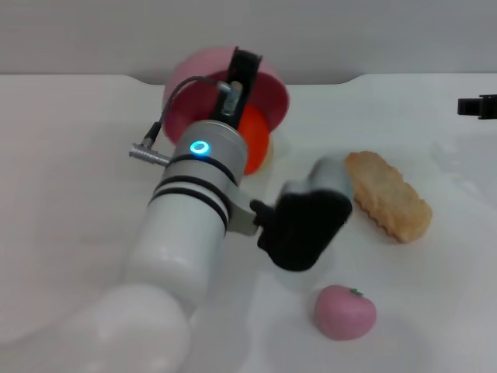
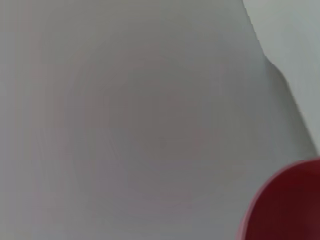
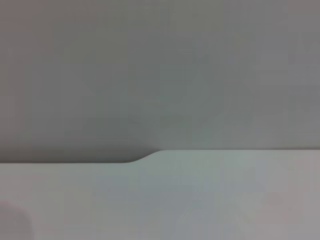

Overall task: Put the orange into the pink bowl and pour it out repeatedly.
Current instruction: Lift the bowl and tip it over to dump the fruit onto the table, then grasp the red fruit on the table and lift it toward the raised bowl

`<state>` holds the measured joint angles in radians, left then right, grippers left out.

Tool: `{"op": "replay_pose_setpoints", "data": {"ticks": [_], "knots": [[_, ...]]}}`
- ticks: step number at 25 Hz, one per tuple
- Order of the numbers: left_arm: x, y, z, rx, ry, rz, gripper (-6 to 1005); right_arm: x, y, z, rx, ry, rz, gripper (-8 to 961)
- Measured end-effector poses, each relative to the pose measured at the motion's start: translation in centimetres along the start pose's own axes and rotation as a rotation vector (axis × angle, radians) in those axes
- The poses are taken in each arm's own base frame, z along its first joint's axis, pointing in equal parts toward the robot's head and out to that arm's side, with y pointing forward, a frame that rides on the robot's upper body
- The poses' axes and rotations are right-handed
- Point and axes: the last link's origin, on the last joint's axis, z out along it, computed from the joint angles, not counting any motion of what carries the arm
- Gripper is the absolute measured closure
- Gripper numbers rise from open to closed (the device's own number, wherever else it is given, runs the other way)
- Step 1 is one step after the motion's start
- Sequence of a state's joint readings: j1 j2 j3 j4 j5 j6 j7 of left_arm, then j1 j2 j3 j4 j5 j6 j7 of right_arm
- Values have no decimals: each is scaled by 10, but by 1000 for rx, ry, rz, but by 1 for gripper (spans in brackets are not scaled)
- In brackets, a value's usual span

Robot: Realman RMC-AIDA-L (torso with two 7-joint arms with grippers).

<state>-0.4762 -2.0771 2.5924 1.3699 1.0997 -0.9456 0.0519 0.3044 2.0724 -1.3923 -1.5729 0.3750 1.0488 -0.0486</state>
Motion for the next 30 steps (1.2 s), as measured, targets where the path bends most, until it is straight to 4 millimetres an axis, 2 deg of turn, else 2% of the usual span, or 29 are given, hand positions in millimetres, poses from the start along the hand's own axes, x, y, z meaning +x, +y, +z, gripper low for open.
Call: {"op": "replay_pose_setpoints", "data": {"ticks": [7,10,15,17,18,19,20,22,25,28,30], "knots": [[2,3,-2,72,8,175,956,-3,4,5,-9,11,-8,292],[0,0,-1,87,3,130,956,-4,6,7,-11,12,-11,288],[-13,-32,5,88,-26,-380,956,-4,10,9,-21,17,-20,281],[-32,-43,10,58,-80,-636,956,-4,14,10,-38,18,-27,278],[-54,-47,15,-9,-155,-866,956,-4,17,10,-52,17,-31,277],[-54,-47,15,-9,-155,-866,956,-4,20,10,-69,16,-36,276],[-64,-46,17,-55,-198,-956,956,-5,24,10,-91,11,-40,274],[-91,-38,23,-170,-330,-1122,956,-6,32,10,-140,0,-52,271],[-124,-25,25,-326,-502,-1280,956,-8,47,12,-211,-15,-74,267],[-147,-9,21,-496,-600,-1394,956,-9,65,14,-278,-32,-122,263],[-160,-3,16,-528,-630,-1454,956,-9,79,18,-318,-34,-159,260]]}}
